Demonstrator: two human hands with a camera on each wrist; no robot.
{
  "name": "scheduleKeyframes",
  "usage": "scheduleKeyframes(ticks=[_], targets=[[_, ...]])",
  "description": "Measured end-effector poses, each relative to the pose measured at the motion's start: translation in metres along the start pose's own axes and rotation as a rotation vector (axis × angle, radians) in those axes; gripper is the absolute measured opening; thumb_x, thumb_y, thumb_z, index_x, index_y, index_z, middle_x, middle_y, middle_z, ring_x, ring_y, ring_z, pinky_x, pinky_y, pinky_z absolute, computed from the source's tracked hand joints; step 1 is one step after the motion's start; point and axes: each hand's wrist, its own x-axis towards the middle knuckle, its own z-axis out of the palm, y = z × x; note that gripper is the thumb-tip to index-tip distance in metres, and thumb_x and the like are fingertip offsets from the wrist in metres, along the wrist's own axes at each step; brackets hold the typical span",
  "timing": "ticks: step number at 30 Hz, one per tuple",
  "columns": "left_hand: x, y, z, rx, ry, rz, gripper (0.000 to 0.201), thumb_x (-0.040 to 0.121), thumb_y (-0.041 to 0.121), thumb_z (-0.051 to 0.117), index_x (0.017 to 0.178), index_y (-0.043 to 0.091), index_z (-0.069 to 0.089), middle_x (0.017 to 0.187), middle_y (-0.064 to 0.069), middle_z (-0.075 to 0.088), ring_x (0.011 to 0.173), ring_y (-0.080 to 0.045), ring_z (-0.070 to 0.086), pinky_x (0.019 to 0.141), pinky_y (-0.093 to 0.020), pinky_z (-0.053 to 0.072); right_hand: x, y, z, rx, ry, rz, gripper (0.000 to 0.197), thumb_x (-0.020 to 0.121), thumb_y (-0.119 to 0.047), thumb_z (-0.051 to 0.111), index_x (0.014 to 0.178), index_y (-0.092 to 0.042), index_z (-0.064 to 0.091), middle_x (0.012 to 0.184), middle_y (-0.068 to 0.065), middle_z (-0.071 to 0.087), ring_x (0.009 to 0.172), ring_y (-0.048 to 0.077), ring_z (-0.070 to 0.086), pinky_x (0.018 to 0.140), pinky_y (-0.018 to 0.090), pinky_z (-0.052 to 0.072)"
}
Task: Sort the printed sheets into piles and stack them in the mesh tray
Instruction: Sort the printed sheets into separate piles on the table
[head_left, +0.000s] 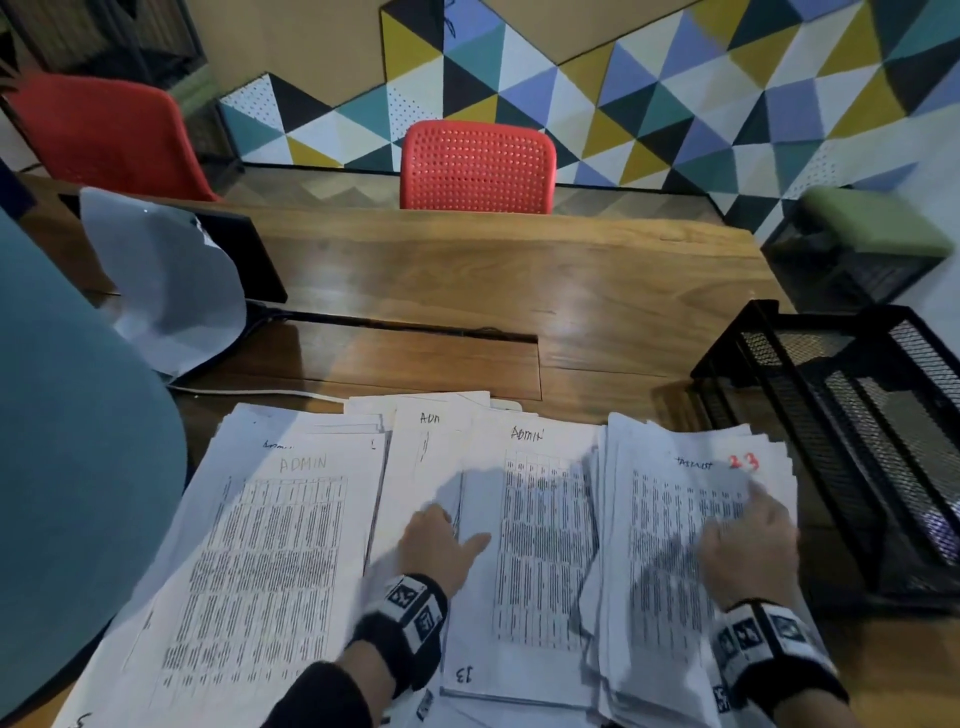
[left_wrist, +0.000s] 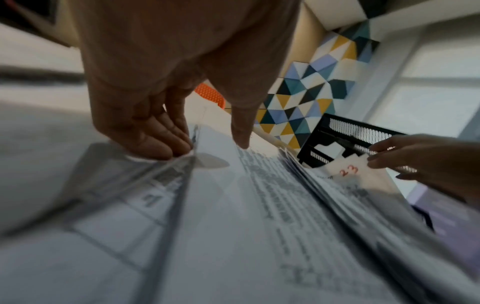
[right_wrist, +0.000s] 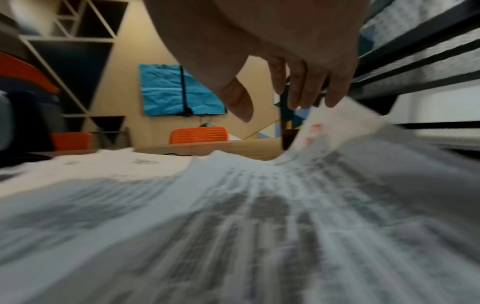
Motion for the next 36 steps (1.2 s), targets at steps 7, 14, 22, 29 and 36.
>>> scheduleKeyframes(ticks=[7,14,22,29,36], targets=[[0.003,0.014,0.002,-0.221,-0.238,0.019,0.021,0.096,0.025,0.058,0.112,0.011,0.064,0.101,0.000,0.067,0.090,-0.018,0.062,0.081,-0.027,0.050,-0.073,-0.065,0.039,0.333,-0.390,-0.177,0.053,0.091,-0.018,0.060,0.139,-0.009,0.039,0.138,0.008,0.049,0.125,0.019,0.048,0.106,0.033,0.041],[-0.019,-0.020,-0.053,-0.681,-0.225,0.051,0.036,0.098,0.007,0.056,0.129,0.026,0.056,0.119,0.016,0.066,0.114,-0.010,0.062,0.099,-0.027,0.047,-0.084,-0.075,0.051,0.441,-0.564,-0.089,0.076,0.081,-0.040,0.072,0.141,-0.009,0.037,0.140,0.008,0.049,0.125,0.021,0.049,0.104,0.036,0.044],[-0.008,-0.067,-0.039,-0.706,-0.064,-0.170,0.066,0.074,0.008,0.083,0.133,0.013,0.054,0.130,-0.003,0.062,0.120,-0.024,0.058,0.106,-0.046,0.046,-0.080,-0.097,0.061,0.486,-0.677,0.058,0.059,0.076,-0.035,0.078,0.121,-0.007,0.051,0.108,0.003,0.057,0.098,0.019,0.056,0.083,0.029,0.047],[-0.004,-0.060,-0.024,-0.592,0.080,-0.182,0.044,0.091,0.018,0.070,0.129,0.001,0.056,0.127,-0.012,0.064,0.121,-0.029,0.058,0.103,-0.040,0.048,-0.077,-0.079,0.058,0.580,-0.615,0.114,0.048,0.094,-0.017,0.059,0.134,0.003,0.045,0.132,0.017,0.056,0.112,0.028,0.058,0.093,0.036,0.047],[-0.006,-0.041,-0.030,-0.314,0.126,-0.197,0.061,0.085,0.023,0.076,0.136,0.004,0.048,0.134,-0.014,0.060,0.122,-0.029,0.058,0.100,-0.033,0.048,-0.073,-0.049,0.049,0.854,-0.706,0.276,0.020,0.092,0.001,0.054,0.106,-0.010,0.061,0.100,0.013,0.068,0.095,0.033,0.062,0.080,0.047,0.051]])
